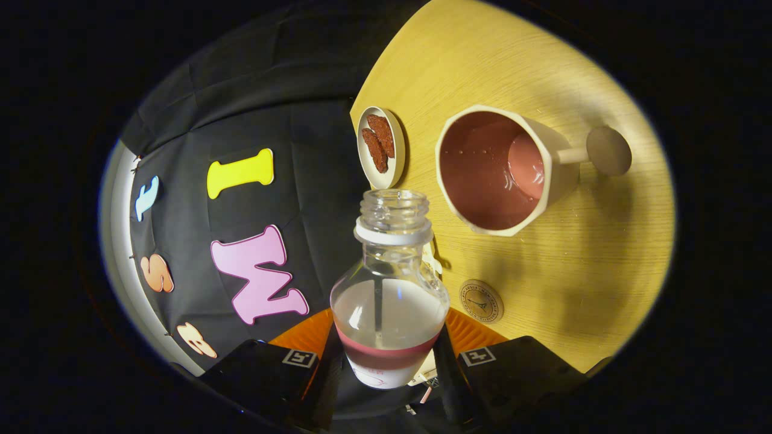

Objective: Take the bottle from table, then pour the juice into the cup, finally place the bottle on the coaster

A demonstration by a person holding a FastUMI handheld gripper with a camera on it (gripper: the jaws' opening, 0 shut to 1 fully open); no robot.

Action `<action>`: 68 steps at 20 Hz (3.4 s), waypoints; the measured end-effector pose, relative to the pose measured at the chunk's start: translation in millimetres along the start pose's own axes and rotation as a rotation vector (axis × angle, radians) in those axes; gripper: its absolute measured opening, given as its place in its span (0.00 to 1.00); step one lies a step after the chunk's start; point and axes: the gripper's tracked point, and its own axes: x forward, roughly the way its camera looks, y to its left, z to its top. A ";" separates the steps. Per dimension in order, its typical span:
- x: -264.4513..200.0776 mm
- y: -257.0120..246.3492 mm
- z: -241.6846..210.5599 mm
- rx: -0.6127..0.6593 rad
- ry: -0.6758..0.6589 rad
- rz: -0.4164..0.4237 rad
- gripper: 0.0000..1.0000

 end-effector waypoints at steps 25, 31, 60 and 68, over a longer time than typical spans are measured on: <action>2.3 -0.5 -6.9 0.293 0.081 -0.066 0.71; -2.1 2.9 3.5 0.387 0.074 -0.054 0.71; -11.2 37.8 14.6 0.678 0.105 0.041 0.72; -10.0 38.1 16.6 0.684 0.090 0.049 0.72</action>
